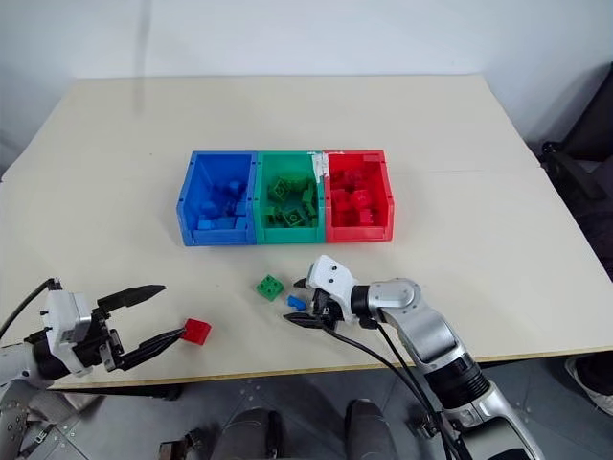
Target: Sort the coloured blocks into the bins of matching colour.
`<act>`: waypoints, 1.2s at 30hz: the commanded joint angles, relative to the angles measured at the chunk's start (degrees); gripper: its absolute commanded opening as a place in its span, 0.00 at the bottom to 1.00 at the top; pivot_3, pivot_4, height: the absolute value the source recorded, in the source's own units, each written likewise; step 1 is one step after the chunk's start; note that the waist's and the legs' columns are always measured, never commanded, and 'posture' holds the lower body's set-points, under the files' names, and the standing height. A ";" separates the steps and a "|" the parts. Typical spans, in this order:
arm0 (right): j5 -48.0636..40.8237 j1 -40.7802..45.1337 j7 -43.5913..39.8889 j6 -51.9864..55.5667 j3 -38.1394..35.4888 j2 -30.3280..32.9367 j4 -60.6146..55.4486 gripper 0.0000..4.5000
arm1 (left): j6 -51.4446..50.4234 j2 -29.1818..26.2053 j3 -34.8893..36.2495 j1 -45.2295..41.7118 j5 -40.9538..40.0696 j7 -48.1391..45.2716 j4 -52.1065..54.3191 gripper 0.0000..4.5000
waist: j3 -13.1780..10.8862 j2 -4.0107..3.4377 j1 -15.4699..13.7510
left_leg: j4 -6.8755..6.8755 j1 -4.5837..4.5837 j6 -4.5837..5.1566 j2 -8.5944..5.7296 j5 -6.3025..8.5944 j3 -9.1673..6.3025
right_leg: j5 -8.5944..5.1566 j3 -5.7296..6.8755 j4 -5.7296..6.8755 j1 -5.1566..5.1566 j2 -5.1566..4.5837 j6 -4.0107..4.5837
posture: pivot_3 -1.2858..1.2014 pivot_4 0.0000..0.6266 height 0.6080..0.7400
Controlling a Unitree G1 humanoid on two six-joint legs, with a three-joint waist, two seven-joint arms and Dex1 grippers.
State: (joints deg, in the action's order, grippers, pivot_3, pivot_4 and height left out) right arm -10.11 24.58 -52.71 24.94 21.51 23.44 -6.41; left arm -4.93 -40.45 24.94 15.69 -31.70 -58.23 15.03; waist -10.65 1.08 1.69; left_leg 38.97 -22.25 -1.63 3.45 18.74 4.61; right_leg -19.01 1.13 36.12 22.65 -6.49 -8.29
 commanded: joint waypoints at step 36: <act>1.20 36.83 0.36 -25.46 -10.60 -19.50 38.51 0.99 | 2.35 5.81 2.60 2.91 -0.53 6.86 3.43 1.00 | 0.03 0.06 2.96 | -0.12 -0.20 -0.15 0.24 0.08 0.60 | -0.06 0.12 0.85 0.87 -0.06 0.29 | 0.52 0.24 1.00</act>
State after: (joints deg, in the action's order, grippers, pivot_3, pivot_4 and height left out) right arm -6.71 62.61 -49.03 0.69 12.37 2.82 37.52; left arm -3.54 -34.33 26.42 18.47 -31.89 -50.94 18.06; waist -10.62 1.14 4.65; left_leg 38.86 -22.45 -1.74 3.69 18.84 5.20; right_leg -19.07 1.25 36.96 23.50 -6.55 -7.99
